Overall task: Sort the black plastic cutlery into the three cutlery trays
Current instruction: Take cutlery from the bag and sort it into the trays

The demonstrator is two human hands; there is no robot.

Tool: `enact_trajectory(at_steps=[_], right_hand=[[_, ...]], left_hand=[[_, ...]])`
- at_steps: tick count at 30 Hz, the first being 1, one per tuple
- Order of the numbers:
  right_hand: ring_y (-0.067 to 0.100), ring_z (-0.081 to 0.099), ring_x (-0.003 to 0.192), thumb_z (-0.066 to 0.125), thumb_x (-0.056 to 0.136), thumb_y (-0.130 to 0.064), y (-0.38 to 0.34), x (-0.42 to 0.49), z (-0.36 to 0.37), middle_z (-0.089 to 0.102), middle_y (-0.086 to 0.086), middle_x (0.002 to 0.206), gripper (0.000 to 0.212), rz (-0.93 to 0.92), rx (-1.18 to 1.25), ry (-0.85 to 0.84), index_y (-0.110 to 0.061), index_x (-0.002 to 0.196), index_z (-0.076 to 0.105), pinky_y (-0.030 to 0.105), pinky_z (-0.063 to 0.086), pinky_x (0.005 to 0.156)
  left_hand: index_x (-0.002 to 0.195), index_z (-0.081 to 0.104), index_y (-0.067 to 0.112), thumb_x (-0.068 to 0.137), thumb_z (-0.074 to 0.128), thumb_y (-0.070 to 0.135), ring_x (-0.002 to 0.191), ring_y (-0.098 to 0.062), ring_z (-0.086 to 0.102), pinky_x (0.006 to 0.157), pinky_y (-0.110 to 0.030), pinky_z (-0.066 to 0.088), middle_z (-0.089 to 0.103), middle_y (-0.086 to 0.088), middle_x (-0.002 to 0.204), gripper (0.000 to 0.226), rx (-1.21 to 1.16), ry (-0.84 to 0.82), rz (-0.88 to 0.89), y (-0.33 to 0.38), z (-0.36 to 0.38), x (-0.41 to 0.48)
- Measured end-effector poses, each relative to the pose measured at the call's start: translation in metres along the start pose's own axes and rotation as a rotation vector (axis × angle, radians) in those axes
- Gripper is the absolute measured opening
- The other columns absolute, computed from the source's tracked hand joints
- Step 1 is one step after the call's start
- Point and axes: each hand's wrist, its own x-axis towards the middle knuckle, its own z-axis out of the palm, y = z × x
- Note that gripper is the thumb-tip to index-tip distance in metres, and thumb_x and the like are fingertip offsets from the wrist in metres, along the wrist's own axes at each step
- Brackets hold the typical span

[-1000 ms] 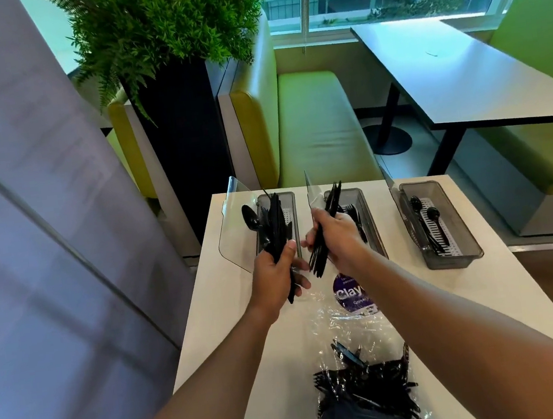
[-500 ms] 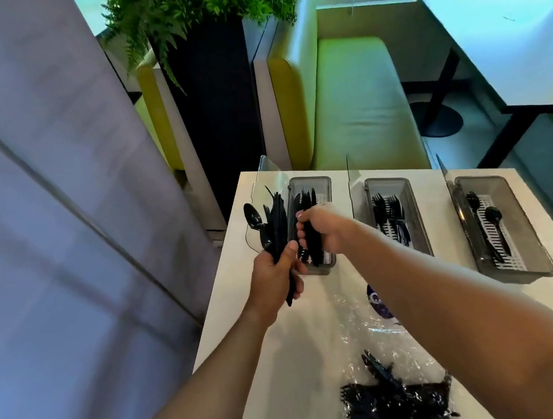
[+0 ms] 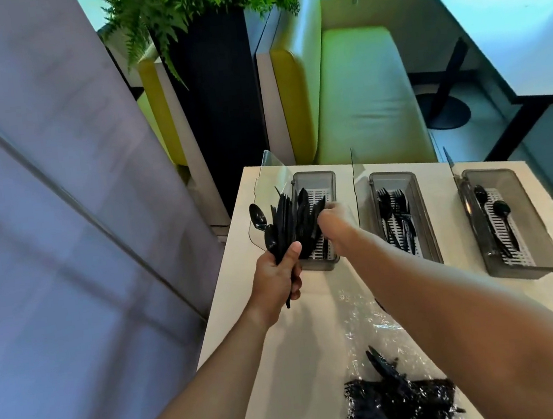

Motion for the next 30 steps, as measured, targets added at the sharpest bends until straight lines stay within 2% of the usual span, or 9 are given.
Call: enact_trajectory(at_steps=[2, 3, 5, 7, 10, 15, 20, 24, 30], right_hand=[[0.023, 0.056, 0.072, 0.042, 0.081, 0.007, -0.003, -0.011, -0.004, 0.057, 0.010, 0.077, 0.029, -0.043, 0.059, -0.004, -0.005, 0.092, 0.066, 0.036, 0.045, 0.063], [0.022, 0.054, 0.071, 0.044, 0.087, 0.009, -0.006, -0.019, -0.007, 0.054, 0.008, 0.077, 0.029, -0.046, 0.138, -0.018, -0.002, 0.104, 0.065, 0.035, 0.042, 0.061], [0.024, 0.066, 0.078, 0.046, 0.097, 0.005, -0.010, -0.030, -0.014, 0.062, 0.009, 0.091, 0.031, -0.043, 0.294, -0.058, -0.009, 0.121, 0.060, 0.029, 0.051, 0.058], [0.027, 0.071, 0.084, 0.048, 0.101, -0.002, -0.015, -0.041, -0.023, 0.068, 0.013, 0.100, 0.022, -0.081, 0.354, -0.111, -0.006, 0.120, 0.059, 0.029, 0.058, 0.060], [0.020, 0.066, 0.064, 0.056, 0.103, -0.017, -0.023, -0.063, -0.038, 0.069, 0.012, 0.088, 0.018, -0.149, 0.394, -0.187, -0.003, 0.111, 0.064, 0.029, 0.056, 0.056], [0.023, 0.066, 0.077, 0.069, 0.092, -0.044, -0.023, -0.089, -0.067, 0.072, 0.011, 0.093, 0.047, -0.245, 0.322, -0.279, -0.001, 0.113, 0.070, 0.038, 0.054, 0.071], [0.015, 0.060, 0.061, 0.078, 0.087, -0.020, -0.016, -0.108, -0.094, 0.069, 0.007, 0.081, 0.026, -0.278, 0.196, -0.335, -0.002, 0.103, 0.069, 0.022, 0.043, 0.050], [0.013, 0.057, 0.053, 0.076, 0.088, -0.010, -0.012, -0.117, -0.112, 0.067, 0.005, 0.071, 0.011, -0.268, 0.234, -0.314, -0.004, 0.093, 0.068, 0.022, 0.042, 0.045], [0.013, 0.054, 0.053, 0.062, 0.097, -0.004, -0.006, -0.126, -0.134, 0.067, 0.008, 0.075, 0.013, -0.251, 0.292, -0.245, 0.004, 0.105, 0.066, 0.022, 0.041, 0.043]], left_hand=[[0.085, 0.049, 0.013, 0.101, 0.059, 0.036, 0.046, -0.017, 0.037, 0.044, -0.026, 0.033, 0.046, -0.003, 0.065, 0.029, -0.002, -0.004, 0.006, 0.001, 0.001, -0.003], [0.085, 0.049, 0.013, 0.101, 0.058, 0.037, 0.046, -0.017, 0.037, 0.044, -0.025, 0.033, 0.046, -0.002, 0.064, 0.029, -0.005, -0.012, 0.011, 0.004, 0.003, -0.007], [0.088, 0.050, 0.013, 0.101, 0.057, 0.039, 0.045, -0.015, 0.036, 0.043, -0.024, 0.032, 0.045, 0.000, 0.062, 0.030, -0.018, -0.029, 0.017, 0.008, 0.007, -0.012], [0.092, 0.051, 0.012, 0.101, 0.055, 0.042, 0.044, -0.014, 0.033, 0.043, -0.023, 0.030, 0.043, 0.001, 0.061, 0.031, -0.024, -0.057, 0.015, 0.013, 0.013, -0.019], [0.094, 0.054, 0.012, 0.101, 0.053, 0.045, 0.044, -0.014, 0.032, 0.043, -0.023, 0.028, 0.043, 0.000, 0.060, 0.033, -0.032, -0.095, 0.011, 0.018, 0.024, -0.029], [0.089, 0.057, 0.012, 0.100, 0.050, 0.050, 0.041, -0.013, 0.035, 0.043, -0.022, 0.030, 0.047, -0.002, 0.058, 0.040, -0.031, -0.172, 0.050, 0.028, 0.046, -0.044], [0.094, 0.061, 0.009, 0.100, 0.045, 0.055, 0.040, -0.014, 0.038, 0.043, -0.022, 0.031, 0.052, -0.006, 0.059, 0.049, -0.029, -0.186, 0.067, 0.036, 0.065, -0.050], [0.099, 0.062, 0.009, 0.102, 0.045, 0.050, 0.039, -0.016, 0.040, 0.043, -0.023, 0.031, 0.054, -0.007, 0.060, 0.045, -0.039, -0.225, 0.060, 0.039, 0.079, -0.054], [0.084, 0.069, 0.017, 0.104, 0.049, 0.039, 0.042, -0.018, 0.043, 0.042, -0.024, 0.031, 0.058, -0.010, 0.064, 0.036, -0.048, -0.250, 0.112, 0.038, 0.094, -0.059]])
